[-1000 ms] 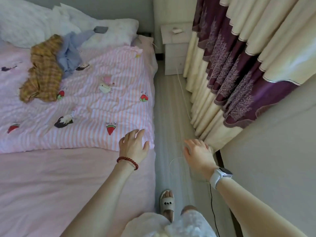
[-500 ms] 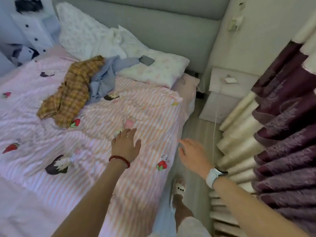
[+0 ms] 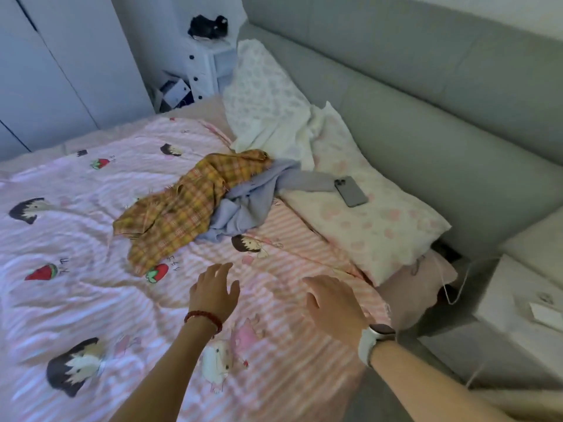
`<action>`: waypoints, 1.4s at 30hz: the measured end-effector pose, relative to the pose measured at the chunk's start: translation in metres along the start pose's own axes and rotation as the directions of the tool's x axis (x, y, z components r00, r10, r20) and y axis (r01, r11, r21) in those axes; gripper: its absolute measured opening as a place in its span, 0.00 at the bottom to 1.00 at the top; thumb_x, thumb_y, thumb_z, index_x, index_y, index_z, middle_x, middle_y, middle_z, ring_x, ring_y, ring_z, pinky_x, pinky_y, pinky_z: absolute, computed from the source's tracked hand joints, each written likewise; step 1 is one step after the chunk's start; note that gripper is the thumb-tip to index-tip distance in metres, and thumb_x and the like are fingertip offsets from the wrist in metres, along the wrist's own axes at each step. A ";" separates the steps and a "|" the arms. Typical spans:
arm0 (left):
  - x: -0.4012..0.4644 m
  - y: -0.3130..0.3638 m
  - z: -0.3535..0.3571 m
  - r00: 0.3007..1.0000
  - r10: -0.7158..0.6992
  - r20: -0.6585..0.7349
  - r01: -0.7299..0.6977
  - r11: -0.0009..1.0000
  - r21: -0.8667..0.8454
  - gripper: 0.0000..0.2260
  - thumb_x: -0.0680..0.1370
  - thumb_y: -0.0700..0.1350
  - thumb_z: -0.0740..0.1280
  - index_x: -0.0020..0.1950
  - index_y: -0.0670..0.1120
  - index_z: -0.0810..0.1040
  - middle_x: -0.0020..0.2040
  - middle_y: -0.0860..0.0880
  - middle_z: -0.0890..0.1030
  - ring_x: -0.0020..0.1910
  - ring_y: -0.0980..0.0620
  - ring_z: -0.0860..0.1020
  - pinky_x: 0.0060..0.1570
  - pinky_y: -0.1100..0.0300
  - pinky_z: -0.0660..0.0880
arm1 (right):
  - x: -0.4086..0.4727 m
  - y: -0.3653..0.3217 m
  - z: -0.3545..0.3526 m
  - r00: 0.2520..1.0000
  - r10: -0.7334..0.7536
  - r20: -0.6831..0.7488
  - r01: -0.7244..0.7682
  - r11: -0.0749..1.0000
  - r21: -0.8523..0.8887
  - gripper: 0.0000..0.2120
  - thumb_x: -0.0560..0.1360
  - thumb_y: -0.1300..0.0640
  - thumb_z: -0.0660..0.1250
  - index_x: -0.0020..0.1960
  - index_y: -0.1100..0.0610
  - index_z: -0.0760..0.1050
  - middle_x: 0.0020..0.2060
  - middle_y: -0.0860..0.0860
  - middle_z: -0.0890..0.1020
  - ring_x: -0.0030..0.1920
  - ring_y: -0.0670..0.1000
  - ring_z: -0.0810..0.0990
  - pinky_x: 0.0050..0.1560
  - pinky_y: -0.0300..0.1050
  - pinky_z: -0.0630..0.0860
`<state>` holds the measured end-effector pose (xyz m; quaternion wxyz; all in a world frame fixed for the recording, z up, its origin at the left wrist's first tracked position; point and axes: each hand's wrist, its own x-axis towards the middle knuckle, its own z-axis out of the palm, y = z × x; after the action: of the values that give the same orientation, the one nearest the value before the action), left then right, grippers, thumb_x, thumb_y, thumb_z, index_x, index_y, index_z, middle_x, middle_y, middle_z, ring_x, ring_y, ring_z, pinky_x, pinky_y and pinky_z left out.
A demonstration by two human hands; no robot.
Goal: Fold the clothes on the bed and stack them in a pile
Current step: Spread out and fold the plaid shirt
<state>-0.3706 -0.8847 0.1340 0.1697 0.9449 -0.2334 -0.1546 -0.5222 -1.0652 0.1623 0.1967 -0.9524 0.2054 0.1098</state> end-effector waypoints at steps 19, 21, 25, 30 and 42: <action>0.323 -0.114 0.024 0.890 -0.455 0.033 0.455 0.890 0.014 0.33 0.77 0.53 0.63 0.76 0.54 0.47 0.70 0.43 0.67 0.70 0.40 0.61 0.68 0.37 0.55 | 0.328 -0.005 0.040 0.972 -0.223 0.081 0.220 0.975 0.042 0.22 0.79 0.54 0.55 0.72 0.54 0.59 0.68 0.51 0.67 0.65 0.52 0.67 0.62 0.45 0.65; 0.319 -0.115 0.025 0.927 -0.362 -0.099 0.354 0.931 -0.086 0.18 0.79 0.47 0.60 0.69 0.48 0.66 0.57 0.42 0.77 0.56 0.40 0.74 0.54 0.46 0.69 | 0.343 -0.011 0.039 0.967 -0.253 0.032 0.249 0.963 0.101 0.23 0.79 0.55 0.57 0.73 0.54 0.59 0.69 0.52 0.66 0.65 0.53 0.67 0.61 0.46 0.67; 0.259 -0.098 0.023 0.924 -0.213 -0.319 0.093 0.931 -0.352 0.11 0.80 0.43 0.58 0.55 0.40 0.77 0.42 0.43 0.78 0.42 0.41 0.77 0.36 0.53 0.71 | 0.374 -0.038 0.029 0.919 -0.377 -0.111 0.388 0.916 0.104 0.30 0.78 0.54 0.60 0.76 0.51 0.51 0.75 0.55 0.54 0.73 0.57 0.56 0.67 0.52 0.61; 0.139 -0.075 0.049 0.971 -0.126 -0.202 0.005 0.857 -0.516 0.19 0.75 0.54 0.56 0.50 0.41 0.78 0.38 0.58 0.73 0.36 0.58 0.72 0.34 0.59 0.69 | 0.397 -0.067 0.016 0.752 -0.643 0.143 0.657 0.714 -0.243 0.44 0.72 0.41 0.66 0.74 0.43 0.38 0.76 0.50 0.47 0.75 0.55 0.45 0.70 0.65 0.43; -0.060 -0.013 0.116 0.792 -0.502 0.348 0.573 0.808 -0.138 0.30 0.74 0.53 0.66 0.71 0.46 0.58 0.49 0.48 0.79 0.49 0.46 0.78 0.40 0.58 0.70 | 0.151 0.060 0.075 0.643 -0.449 0.621 0.602 0.797 -0.048 0.21 0.77 0.46 0.59 0.69 0.49 0.66 0.61 0.47 0.73 0.63 0.51 0.67 0.60 0.46 0.64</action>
<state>-0.4591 -0.8729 0.0377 0.1929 0.9108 0.0441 -0.3623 -0.4234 -1.1366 0.0314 0.1512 -0.9063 -0.1682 0.3569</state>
